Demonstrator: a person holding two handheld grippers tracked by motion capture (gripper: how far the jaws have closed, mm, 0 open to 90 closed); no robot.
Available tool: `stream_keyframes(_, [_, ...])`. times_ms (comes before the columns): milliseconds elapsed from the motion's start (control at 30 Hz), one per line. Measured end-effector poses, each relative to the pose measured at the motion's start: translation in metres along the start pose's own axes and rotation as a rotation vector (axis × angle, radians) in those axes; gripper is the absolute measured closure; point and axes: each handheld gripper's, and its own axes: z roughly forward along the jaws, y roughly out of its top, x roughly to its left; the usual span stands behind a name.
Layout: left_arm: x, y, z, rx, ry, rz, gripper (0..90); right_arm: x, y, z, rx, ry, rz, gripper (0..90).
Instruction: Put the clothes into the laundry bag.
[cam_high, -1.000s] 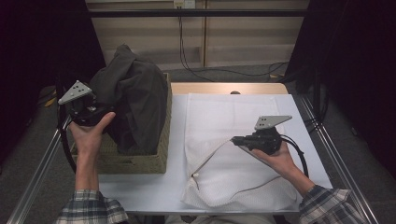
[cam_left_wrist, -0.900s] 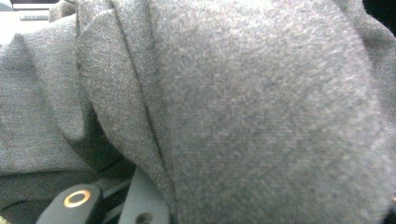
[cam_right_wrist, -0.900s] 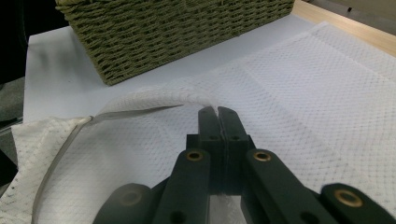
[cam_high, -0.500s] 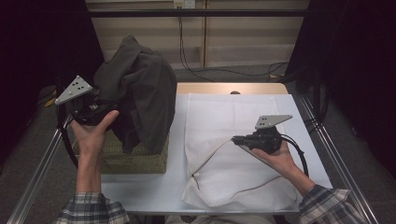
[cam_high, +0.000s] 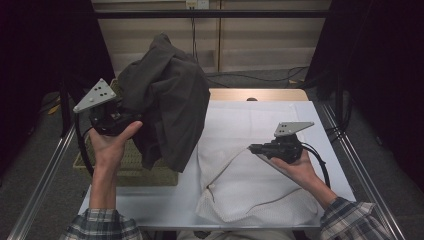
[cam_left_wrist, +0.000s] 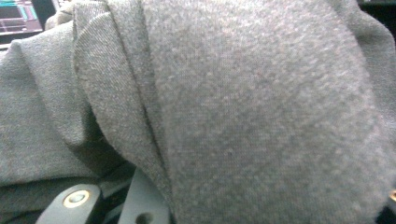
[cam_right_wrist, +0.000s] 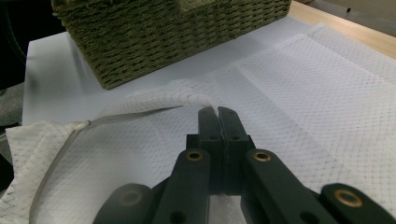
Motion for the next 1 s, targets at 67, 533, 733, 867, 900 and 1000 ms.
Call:
stream_keyframes(67, [-0.004,0.001,0.004,-0.013,-0.024,-0.011,66.7,-0.001,0.000,0.000,-0.003,-0.002,0.005,90.0])
stream_keyframes(533, [-0.040,0.015,0.021,-0.017,-0.150,0.042,66.7,-0.004,0.001,-0.002,-0.015,-0.001,0.015,90.0])
stream_keyframes(733, [-0.059,0.014,0.033,0.001,-0.196,0.056,66.7,-0.004,0.001,-0.001,-0.020,0.004,0.020,90.0])
stream_keyframes(867, [-0.066,0.010,0.039,0.017,-0.224,0.046,66.6,-0.005,0.001,-0.003,-0.026,-0.003,0.023,90.0])
stream_keyframes(900, [-0.069,0.008,0.041,0.019,-0.229,0.041,66.6,-0.005,0.001,-0.004,-0.028,-0.004,0.024,90.0])
stream_keyframes(1000, [-0.075,0.003,0.048,0.046,-0.241,0.057,66.6,-0.005,0.001,-0.004,-0.027,-0.006,0.024,90.0])
